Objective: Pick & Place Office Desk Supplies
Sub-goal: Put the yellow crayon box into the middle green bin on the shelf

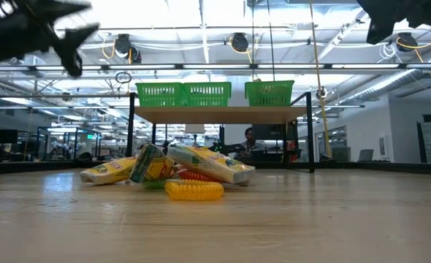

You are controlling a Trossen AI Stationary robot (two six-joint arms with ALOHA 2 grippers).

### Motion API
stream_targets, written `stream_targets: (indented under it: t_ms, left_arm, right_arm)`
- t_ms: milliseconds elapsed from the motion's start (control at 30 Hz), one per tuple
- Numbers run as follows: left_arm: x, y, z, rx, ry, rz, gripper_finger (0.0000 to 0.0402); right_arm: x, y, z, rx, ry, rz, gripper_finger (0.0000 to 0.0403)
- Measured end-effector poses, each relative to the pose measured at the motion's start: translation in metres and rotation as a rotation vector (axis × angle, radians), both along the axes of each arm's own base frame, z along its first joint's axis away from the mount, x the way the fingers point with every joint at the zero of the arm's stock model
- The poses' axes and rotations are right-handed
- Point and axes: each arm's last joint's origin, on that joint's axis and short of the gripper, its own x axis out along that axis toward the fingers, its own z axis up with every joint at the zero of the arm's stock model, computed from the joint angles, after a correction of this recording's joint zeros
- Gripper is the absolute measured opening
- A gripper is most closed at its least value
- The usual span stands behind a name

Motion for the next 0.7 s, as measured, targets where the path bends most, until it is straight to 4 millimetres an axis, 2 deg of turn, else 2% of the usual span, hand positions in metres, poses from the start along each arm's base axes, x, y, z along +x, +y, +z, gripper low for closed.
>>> stream_targets:
  t_ms: [67,133,333,500,700]
  left_arm:
    - [0.002,-0.008,0.006,0.077,-0.019,-0.011,0.0159]
    - [0.008,-0.017,0.011,0.104,0.039,-0.018,0.0159]
    - [0.042,-0.051,0.007,0.086,0.502,-0.022,0.0159]
    - [0.074,-0.082,-0.011,0.078,0.858,-0.038,0.0159]
    - [0.108,-0.1,-0.034,0.03,1.043,0.021,0.0159]
  right_arm:
    - [-0.001,0.0,-0.001,0.002,-0.005,-0.001,0.0193]
    - [-0.001,0.0,-0.001,0.001,-0.005,-0.001,0.0192]
    - [0.0,0.0,-0.002,-0.002,0.003,-0.005,0.0191]
    - [0.0,-0.002,-0.002,0.007,0.012,-0.047,0.0188]
    - [0.001,-0.004,-0.004,0.026,0.051,-0.151,0.0189]
